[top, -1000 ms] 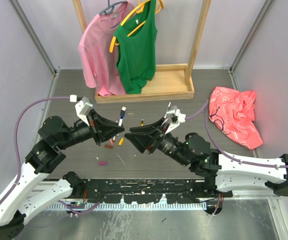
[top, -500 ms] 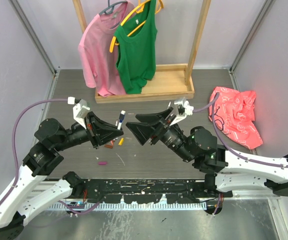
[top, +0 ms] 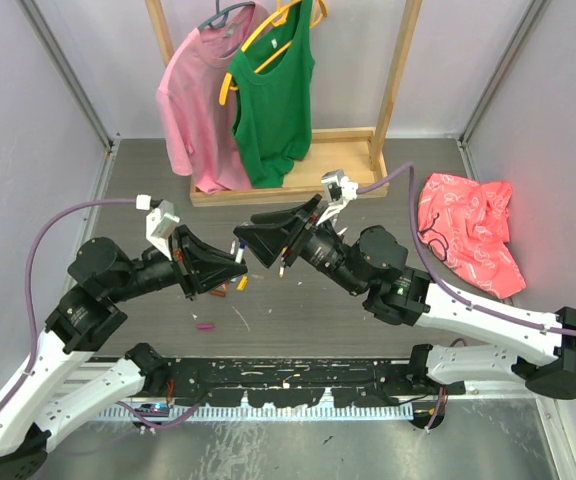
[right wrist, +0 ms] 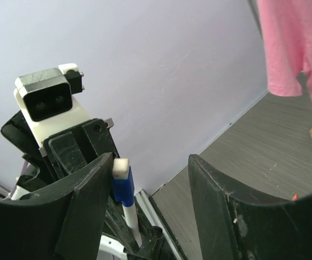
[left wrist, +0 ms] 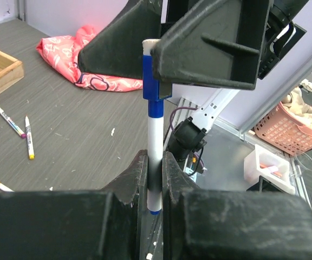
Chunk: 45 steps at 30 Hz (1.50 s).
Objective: Insert the pens into the pen caps
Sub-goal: Press the pen cap onto the pen.
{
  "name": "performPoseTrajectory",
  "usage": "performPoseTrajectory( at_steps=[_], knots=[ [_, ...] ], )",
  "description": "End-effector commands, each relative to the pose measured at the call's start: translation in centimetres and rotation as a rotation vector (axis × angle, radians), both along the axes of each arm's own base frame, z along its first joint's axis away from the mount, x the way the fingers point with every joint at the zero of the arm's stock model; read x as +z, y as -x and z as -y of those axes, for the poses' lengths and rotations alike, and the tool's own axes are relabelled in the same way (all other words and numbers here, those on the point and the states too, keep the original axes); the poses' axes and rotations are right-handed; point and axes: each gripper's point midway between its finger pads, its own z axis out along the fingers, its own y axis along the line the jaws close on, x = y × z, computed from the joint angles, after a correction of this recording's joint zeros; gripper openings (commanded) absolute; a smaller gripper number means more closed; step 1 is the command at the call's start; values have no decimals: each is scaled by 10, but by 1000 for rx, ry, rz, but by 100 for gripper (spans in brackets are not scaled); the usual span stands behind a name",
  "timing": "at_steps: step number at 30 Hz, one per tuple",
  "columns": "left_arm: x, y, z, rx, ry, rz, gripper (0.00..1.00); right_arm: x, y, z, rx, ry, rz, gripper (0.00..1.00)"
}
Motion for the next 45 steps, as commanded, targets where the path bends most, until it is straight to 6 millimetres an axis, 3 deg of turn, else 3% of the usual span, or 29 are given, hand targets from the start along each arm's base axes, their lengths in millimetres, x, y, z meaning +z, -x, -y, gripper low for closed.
performPoseTrajectory(
  at_steps=[1, 14, 19, 21, 26, 31, 37, 45],
  knots=[
    [17, 5, 0, -23, 45, 56, 0, 32, 14, 1, 75, -78, 34, 62],
    [12, 2, 2, -23, 27, 44, 0, 25, 13, -1, 83, -53, 35, 35],
    [14, -1, 1, -1, 29, 44, 0, 18, 12, -3, 78, -22, 46, 12],
    [21, -10, -2, 55, 39, 38, 0, 13, 11, -4, 75, -5, 44, 1],
    [56, -24, -8, 143, 86, 84, 0, -3, 17, -12, 120, 28, 31, 0],
    [92, -26, -10, 161, 122, 152, 0, -36, 28, -23, 140, 92, -29, 0],
    [134, -25, -19, 199, 164, 229, 0, -79, 61, -38, 177, 208, -79, 0],
    [167, -22, -22, 200, 239, 274, 0, -145, 109, -57, 199, 339, -145, 0]
  ],
)
